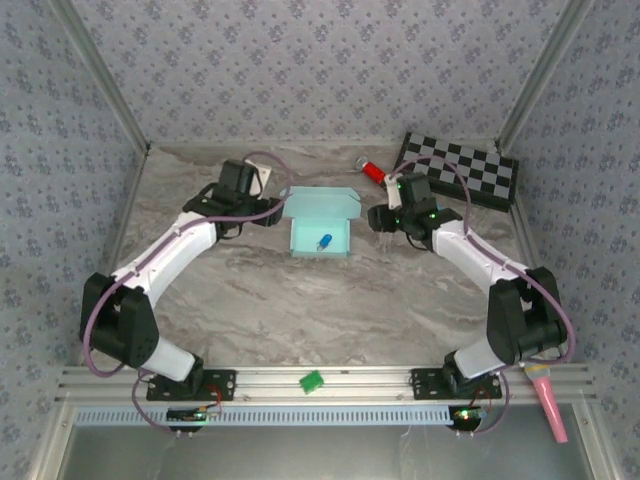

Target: Fold the paper box

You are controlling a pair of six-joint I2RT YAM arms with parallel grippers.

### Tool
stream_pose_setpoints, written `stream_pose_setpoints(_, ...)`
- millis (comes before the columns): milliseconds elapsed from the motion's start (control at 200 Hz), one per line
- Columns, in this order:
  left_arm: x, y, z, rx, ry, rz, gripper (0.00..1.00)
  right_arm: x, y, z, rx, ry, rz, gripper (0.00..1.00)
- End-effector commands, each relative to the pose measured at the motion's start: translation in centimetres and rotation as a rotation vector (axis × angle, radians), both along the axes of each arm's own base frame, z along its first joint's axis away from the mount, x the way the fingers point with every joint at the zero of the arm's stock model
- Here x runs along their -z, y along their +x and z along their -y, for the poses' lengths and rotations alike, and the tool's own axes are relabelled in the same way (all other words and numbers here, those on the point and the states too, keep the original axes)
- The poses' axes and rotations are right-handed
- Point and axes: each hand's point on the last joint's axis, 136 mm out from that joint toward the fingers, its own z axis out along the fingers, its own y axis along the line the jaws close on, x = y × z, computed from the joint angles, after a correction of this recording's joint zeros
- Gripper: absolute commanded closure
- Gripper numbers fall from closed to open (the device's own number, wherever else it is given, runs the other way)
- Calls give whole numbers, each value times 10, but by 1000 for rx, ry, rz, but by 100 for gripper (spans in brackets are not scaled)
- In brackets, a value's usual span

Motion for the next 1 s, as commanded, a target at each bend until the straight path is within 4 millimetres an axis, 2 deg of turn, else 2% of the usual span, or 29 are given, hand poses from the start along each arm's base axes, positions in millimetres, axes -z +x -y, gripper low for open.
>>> stream_pose_setpoints(0,3,5,6,141,-63,-33,29,-8,6,-14,-207,-41,49,44)
stream_pose_setpoints(130,9,13,10,263,-95,-42,27,-7,13,-27,-336,-71,74,43)
stream_pose_setpoints(215,14,18,14,329,-64,-8,27,2,17,-30,-370,-86,58,44)
stream_pose_setpoints(240,15,21,13,337,-58,6,27,-9,25,-34,-379,-84,88,44)
stream_pose_setpoints(430,19,36,20,420,-41,105,29,0,36,-42,-435,-104,76,43)
stream_pose_setpoints(630,38,41,29,484,-38,-7,40,7,41,-46,-457,-108,45,46)
stream_pose_setpoints(845,39,41,40,507,-72,-8,43,11,40,-52,-469,-107,26,50)
stream_pose_setpoints(994,42,42,46,495,-80,-33,51,12,39,-56,-473,-101,20,53)
